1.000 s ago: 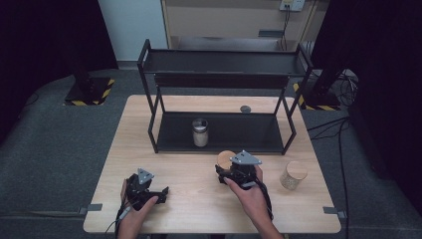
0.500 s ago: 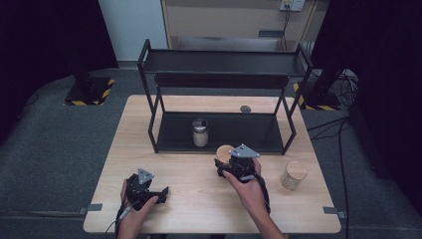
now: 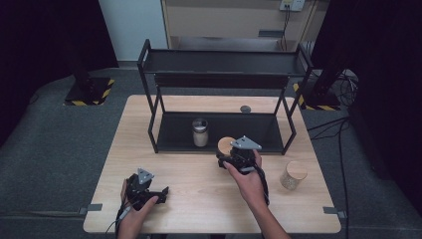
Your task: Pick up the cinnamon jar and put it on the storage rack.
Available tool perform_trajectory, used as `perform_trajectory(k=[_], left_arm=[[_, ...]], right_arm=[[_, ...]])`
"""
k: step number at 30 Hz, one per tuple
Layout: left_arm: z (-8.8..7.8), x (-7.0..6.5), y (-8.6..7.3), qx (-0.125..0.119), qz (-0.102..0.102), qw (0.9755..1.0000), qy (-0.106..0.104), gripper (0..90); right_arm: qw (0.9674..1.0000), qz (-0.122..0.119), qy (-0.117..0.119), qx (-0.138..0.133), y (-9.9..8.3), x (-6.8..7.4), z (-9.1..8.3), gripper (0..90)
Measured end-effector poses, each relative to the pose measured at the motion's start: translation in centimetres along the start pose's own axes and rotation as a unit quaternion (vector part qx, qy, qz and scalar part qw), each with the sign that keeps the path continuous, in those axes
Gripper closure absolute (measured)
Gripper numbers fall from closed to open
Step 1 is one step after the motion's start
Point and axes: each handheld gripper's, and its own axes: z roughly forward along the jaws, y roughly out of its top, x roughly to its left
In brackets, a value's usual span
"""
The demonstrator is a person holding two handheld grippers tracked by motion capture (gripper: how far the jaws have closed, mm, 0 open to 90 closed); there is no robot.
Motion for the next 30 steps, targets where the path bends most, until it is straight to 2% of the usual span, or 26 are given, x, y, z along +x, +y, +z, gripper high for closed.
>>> perform_trajectory(k=[30], left_arm=[[0.0,0.0,0.0,0.0,-0.001,1.0,0.001,0.0]], right_arm=[[0.9994,0.017,-0.032,0.0,2.9,-1.5,3.2,25.2]])
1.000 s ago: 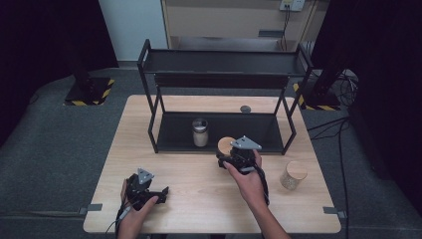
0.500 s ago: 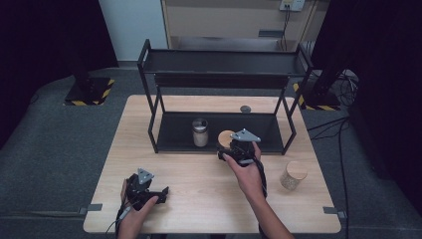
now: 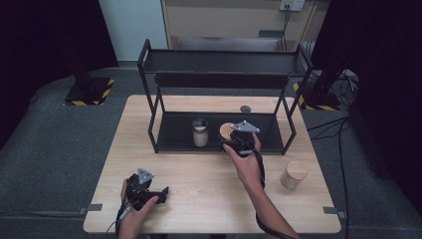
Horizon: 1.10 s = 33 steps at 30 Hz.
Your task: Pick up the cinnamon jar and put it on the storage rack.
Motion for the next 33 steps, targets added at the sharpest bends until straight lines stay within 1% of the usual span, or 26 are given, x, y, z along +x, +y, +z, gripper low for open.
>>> perform_trajectory(k=[9,16,20,26,30,33], left_arm=[[0.0,0.0,0.0,0.0,0.0,1.0,0.0,0.0],[0.0,0.0,0.0,0.0,0.0,1.0,0.0,0.0],[0.0,0.0,0.0,0.0,0.0,1.0,0.0,0.0],[0.0,0.0,0.0,0.0,0.0,1.0,0.001,0.0],[0.0,-0.1,0.0,0.0,-0.001,1.0,0.001,0.0],[0.0,-0.1,0.0,0.0,-0.001,1.0,0.001,0.0]], right_arm=[[0.9999,0.006,-0.009,-0.004,0.6,-0.2,1.1,25.3],[0.9996,0.023,-0.016,-0.002,1.0,-0.6,2.0,25.3],[0.9994,0.025,-0.022,-0.001,1.2,-0.8,2.6,25.3],[0.9993,0.02,-0.03,0.002,1.6,-0.9,3.5,25.2],[0.999,0.026,-0.035,0.003,1.8,-1.0,4.0,25.3],[0.999,0.026,-0.036,0.003,2.0,-1.1,4.3,25.3]])
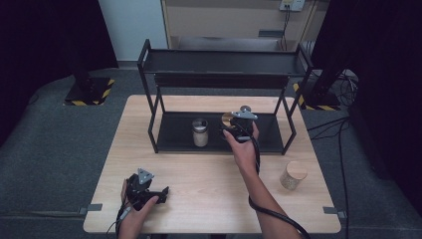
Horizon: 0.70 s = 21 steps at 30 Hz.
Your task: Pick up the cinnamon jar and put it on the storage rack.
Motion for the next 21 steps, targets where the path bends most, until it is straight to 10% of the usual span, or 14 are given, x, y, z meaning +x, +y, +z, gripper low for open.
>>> perform_trajectory(k=[21], left_arm=[[0.0,0.0,0.0,0.0,0.0,1.0,0.0,0.0]], right_arm=[[1.0,0.002,-0.007,0.004,0.4,0.2,1.6,25.3]])
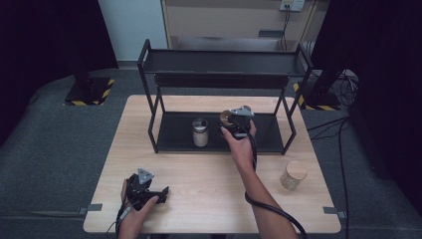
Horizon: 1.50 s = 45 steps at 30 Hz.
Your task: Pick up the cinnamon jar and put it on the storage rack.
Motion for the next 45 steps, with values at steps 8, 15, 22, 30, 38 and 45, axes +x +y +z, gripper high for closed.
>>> perform_trajectory(k=[8,15,22,30,38,45], left_arm=[[0.0,0.0,0.0,0.0,0.0,1.0,0.0,0.0],[0.0,0.0,0.0,0.0,0.001,1.0,0.0,0.0],[0.0,0.0,0.0,0.0,0.001,1.0,0.0,0.0],[0.0,0.0,0.0,0.0,0.001,1.0,-0.001,0.0],[0.1,0.0,0.1,0.0,0.001,1.0,-0.001,0.0],[0.1,0.0,0.1,0.0,0.001,1.0,-0.001,0.0]], right_arm=[[1.0,0.004,-0.003,0.003,-0.2,-0.1,0.4,25.3],[0.9999,0.01,-0.001,0.005,-0.5,-0.2,0.6,25.3],[0.9999,0.01,-0.001,0.007,-0.7,-0.1,0.8,25.3],[0.9999,0.01,-0.001,0.009,-1.3,0.0,0.9,25.3],[0.9999,0.007,0.0,0.008,-1.7,0.3,1.2,25.3],[0.9999,0.007,-0.001,0.01,-2.1,0.5,1.4,25.3]])
